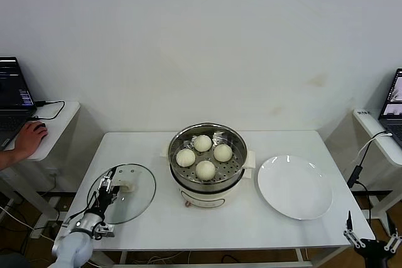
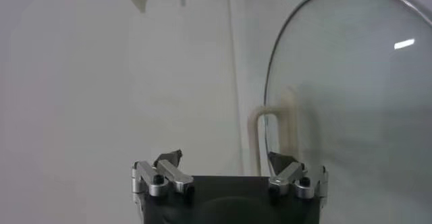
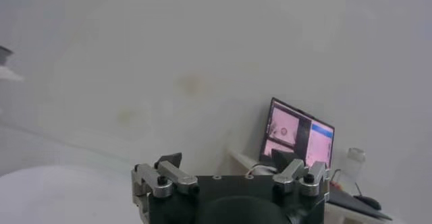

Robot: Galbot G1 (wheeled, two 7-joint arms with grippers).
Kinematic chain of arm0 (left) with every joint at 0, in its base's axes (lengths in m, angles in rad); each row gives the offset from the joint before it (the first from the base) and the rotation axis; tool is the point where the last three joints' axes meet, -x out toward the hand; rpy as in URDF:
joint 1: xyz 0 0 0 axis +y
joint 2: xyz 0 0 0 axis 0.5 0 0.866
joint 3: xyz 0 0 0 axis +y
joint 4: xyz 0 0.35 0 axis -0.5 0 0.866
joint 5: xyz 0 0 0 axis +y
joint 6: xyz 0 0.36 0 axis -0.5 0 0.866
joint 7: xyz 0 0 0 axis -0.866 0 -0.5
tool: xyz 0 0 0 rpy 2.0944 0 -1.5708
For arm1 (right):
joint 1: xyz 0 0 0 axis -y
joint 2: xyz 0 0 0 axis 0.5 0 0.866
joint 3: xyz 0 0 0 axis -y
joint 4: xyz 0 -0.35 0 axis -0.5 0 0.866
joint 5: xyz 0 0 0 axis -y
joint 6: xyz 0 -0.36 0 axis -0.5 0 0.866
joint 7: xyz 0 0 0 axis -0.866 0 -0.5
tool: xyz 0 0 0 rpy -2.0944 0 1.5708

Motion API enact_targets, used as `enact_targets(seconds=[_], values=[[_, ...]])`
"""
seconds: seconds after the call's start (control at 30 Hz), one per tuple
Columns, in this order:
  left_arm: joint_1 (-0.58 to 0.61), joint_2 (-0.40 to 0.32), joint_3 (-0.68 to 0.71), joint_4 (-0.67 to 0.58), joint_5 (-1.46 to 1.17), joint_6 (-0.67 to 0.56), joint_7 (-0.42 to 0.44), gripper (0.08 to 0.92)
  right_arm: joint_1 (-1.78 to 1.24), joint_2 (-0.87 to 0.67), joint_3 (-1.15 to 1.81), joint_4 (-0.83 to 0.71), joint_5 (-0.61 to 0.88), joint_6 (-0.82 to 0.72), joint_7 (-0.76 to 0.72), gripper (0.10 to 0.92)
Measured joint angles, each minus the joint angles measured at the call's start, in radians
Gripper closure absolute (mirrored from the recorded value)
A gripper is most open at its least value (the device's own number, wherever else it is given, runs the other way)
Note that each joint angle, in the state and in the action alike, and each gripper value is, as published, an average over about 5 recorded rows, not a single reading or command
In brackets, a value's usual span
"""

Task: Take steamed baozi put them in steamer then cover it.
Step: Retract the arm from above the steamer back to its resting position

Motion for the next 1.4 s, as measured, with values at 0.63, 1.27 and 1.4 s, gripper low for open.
enact_targets(seconds=[0.63, 1.27, 1.4], values=[[-0.054, -0.005, 0.013, 0.081, -0.024, -0.019, 0.009, 0.45, 0.004, 0.009, -0.01, -0.016, -0.026, 0.011, -0.008, 0.203], [-0.012, 0.013, -0.024, 0.028, -0.092, -0.042, -0.039, 0.861, 0.02, 0.0, -0.042, -0.026, -0.048, 0.013, -0.031, 0.202], [0.036, 0.038, -0.044, -0.069, -0.142, 0.008, -0.019, 0.861, 0.024, -0.006, -0.051, -0.025, -0.053, 0.013, -0.041, 0.203]])
